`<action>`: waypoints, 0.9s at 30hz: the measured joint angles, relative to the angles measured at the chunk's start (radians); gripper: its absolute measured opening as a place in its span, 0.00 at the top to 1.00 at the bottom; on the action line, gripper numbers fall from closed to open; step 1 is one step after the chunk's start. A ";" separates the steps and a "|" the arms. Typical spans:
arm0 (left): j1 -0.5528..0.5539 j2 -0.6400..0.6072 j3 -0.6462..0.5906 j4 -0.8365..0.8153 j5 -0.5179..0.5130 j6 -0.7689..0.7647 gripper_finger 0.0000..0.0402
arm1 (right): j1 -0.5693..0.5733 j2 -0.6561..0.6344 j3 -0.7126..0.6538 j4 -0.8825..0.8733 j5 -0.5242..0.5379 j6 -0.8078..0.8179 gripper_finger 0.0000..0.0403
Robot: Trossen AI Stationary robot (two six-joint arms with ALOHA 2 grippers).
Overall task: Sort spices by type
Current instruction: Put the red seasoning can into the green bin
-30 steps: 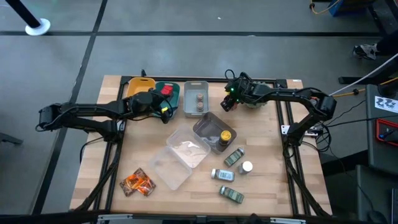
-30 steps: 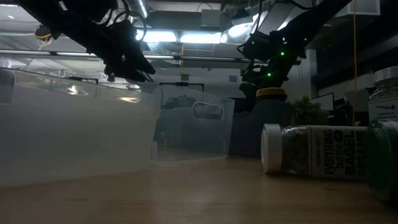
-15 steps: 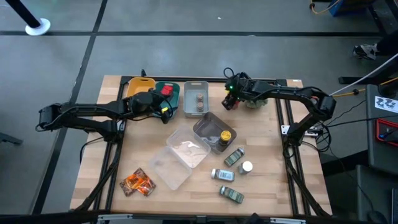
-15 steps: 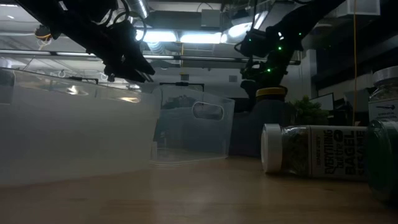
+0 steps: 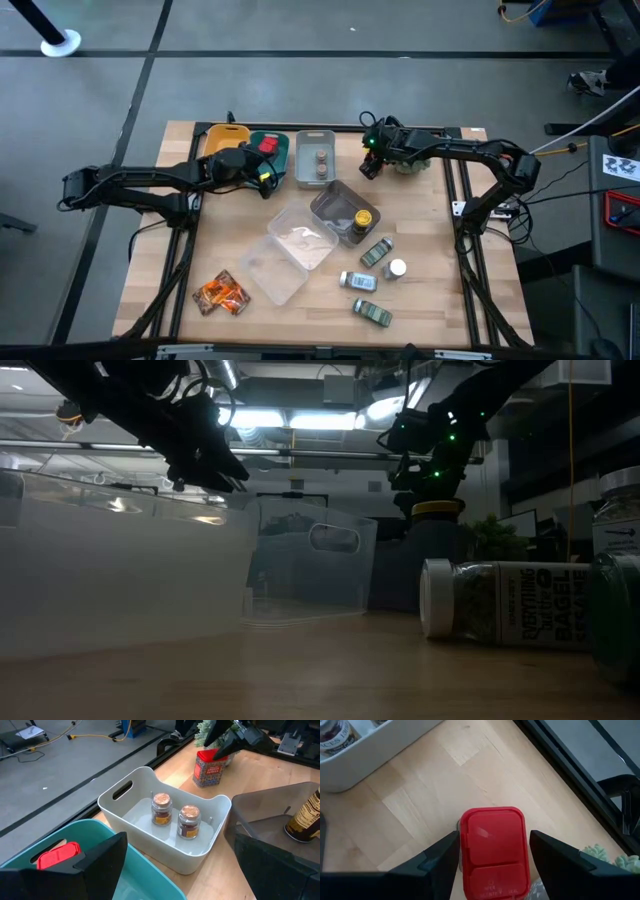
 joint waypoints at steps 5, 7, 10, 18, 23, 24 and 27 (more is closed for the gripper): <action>0.000 0.000 0.000 0.000 0.000 0.000 0.14 | 0.000 0.000 0.001 -0.004 0.000 -0.003 0.41; 0.000 0.000 0.000 0.000 0.000 0.000 0.14 | -0.001 0.000 0.001 -0.013 0.001 -0.005 0.41; 0.000 0.000 0.000 0.000 0.000 0.000 0.14 | -0.008 0.001 0.001 -0.014 -0.002 -0.005 0.41; 0.000 0.000 0.000 -0.001 0.000 0.000 0.14 | -0.035 0.070 0.006 -0.006 0.023 -0.007 0.41; 0.000 0.000 0.000 -0.002 0.000 0.000 0.14 | -0.033 0.085 0.007 -0.001 0.037 -0.010 0.41; 0.000 0.000 0.000 -0.002 0.000 0.000 0.14 | -0.033 0.085 0.006 0.000 0.031 -0.018 0.41; 0.000 0.000 0.000 -0.001 0.000 0.000 0.14 | -0.034 0.084 0.006 -0.002 0.018 -0.034 0.41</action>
